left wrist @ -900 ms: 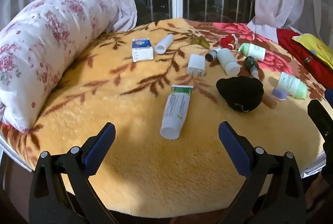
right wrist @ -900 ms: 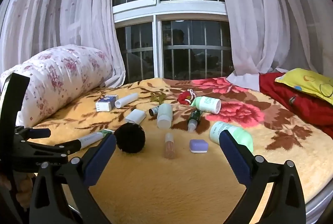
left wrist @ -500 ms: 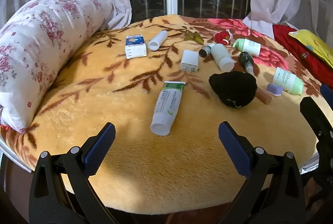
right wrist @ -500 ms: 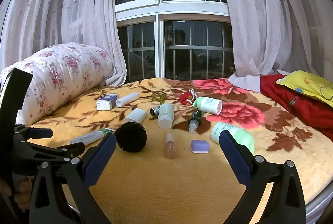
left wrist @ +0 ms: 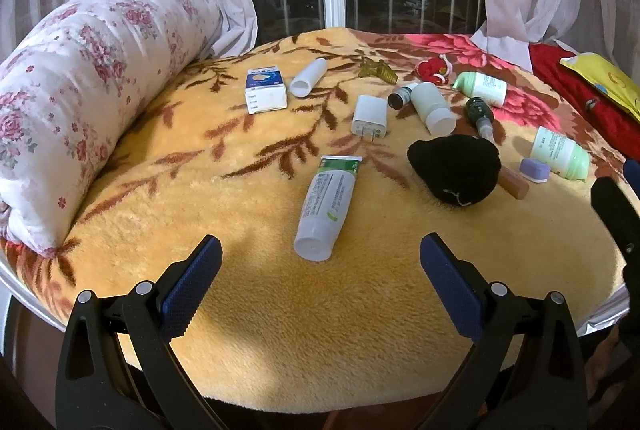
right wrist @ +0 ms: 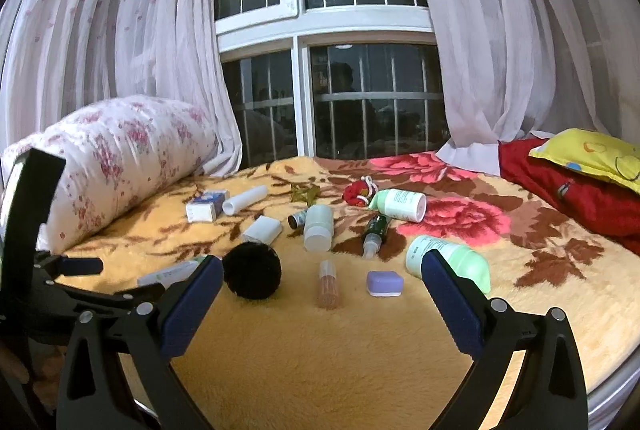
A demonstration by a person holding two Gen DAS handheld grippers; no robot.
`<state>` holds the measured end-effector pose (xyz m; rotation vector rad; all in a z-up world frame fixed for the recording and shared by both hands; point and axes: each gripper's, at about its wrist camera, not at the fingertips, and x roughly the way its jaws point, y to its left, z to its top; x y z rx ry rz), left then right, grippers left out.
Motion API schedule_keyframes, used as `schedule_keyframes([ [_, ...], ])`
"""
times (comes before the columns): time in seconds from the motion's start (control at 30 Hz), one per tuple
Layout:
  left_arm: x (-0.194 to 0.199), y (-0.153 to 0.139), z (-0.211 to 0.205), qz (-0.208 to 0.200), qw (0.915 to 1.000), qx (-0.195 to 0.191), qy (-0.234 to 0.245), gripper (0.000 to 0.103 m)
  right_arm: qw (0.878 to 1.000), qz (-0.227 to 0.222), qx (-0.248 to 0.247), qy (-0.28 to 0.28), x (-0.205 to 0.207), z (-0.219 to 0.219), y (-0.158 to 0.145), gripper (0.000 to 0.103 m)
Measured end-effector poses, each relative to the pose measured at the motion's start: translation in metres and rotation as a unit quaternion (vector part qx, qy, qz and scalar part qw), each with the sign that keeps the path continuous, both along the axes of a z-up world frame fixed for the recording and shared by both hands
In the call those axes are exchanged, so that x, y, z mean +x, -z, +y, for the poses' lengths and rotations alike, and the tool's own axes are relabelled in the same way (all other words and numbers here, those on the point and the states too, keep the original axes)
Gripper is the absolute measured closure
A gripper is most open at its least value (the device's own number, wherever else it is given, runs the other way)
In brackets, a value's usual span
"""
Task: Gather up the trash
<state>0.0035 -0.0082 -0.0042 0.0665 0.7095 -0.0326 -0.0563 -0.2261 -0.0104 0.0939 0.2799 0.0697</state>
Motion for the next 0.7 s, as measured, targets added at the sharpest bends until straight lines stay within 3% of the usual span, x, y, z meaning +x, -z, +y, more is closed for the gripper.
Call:
schedule_keyframes([
  [0.27,0.000,0.000,0.000,0.000,1.0000,0.001,0.002,0.006,1.000,-0.001,0.006,-0.002,0.000,-0.004,0.001,0.005],
  [0.57,0.000,0.001,0.001,0.001,1.0000,-0.001,-0.002,0.006,0.999,-0.021,-0.043,-0.012,-0.005,0.009,0.003,0.005],
  [0.7,0.001,0.002,0.001,0.001,1.0000,-0.001,-0.002,0.006,0.999,-0.017,-0.042,-0.014,-0.004,0.008,0.004,0.005],
])
